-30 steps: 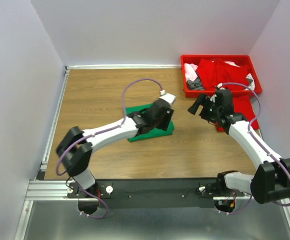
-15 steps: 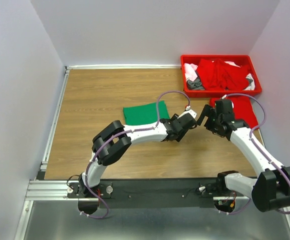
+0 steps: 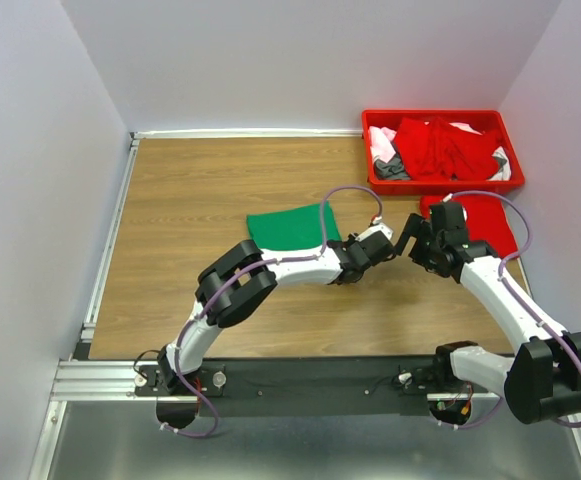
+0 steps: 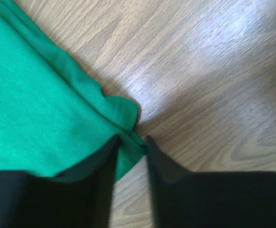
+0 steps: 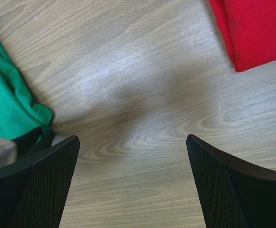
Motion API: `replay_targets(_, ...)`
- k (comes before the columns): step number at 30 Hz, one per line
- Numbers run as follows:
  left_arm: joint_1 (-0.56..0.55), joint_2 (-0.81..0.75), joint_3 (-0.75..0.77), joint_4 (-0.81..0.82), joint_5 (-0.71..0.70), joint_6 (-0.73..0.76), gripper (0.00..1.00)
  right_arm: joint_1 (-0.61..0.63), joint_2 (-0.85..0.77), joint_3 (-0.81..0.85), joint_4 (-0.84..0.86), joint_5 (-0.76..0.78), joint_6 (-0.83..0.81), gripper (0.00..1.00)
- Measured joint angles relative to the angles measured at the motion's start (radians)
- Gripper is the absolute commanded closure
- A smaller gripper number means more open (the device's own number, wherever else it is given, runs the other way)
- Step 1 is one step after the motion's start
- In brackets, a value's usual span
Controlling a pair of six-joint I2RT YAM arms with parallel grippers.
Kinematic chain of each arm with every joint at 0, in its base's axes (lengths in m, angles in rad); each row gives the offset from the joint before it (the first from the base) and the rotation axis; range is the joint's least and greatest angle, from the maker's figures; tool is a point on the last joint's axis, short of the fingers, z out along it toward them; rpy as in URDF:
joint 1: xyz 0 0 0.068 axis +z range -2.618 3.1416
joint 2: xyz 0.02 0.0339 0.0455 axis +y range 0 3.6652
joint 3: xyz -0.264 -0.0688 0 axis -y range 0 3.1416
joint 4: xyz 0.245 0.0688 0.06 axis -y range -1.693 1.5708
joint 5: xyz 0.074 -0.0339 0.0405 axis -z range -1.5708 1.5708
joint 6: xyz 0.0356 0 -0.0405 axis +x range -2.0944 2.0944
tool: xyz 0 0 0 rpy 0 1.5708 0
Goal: Fold and stack the t-shirts
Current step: Neatly place the folded tshirt to the corner
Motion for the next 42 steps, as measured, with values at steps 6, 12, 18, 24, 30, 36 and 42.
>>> replay_targets(6,0.0,-0.006,-0.026,0.018,-0.014,0.003,1.0,0.0,0.002,0.0,0.01,-0.06,-0.002,0.0)
replay_targets(12,0.0,-0.119,-0.157,0.023,-0.014,-0.018,1.0,0.0,0.018,-0.018,0.08,-0.171,0.026,0.0)
replay_targets(18,0.002,-0.268,-0.216,0.027,0.006,-0.047,1.0,0.0,0.1,-0.124,0.316,-0.401,0.168,0.0)
replay_targets(24,0.002,-0.314,-0.23,0.04,0.027,-0.064,1.0,0.0,0.295,-0.221,0.695,-0.597,0.396,0.0)
replay_targets(30,0.002,-0.314,-0.244,0.04,0.037,-0.074,1.0,0.03,0.511,-0.195,0.98,-0.698,0.553,0.01)
replay_targets(36,0.002,-0.314,-0.244,0.04,0.05,-0.081,1.0,0.135,0.677,-0.097,1.116,-0.743,0.616,0.14)
replay_targets(42,0.002,-0.314,-0.244,0.04,0.068,-0.09,0.99,0.218,0.776,-0.04,1.157,-0.75,0.624,0.51)
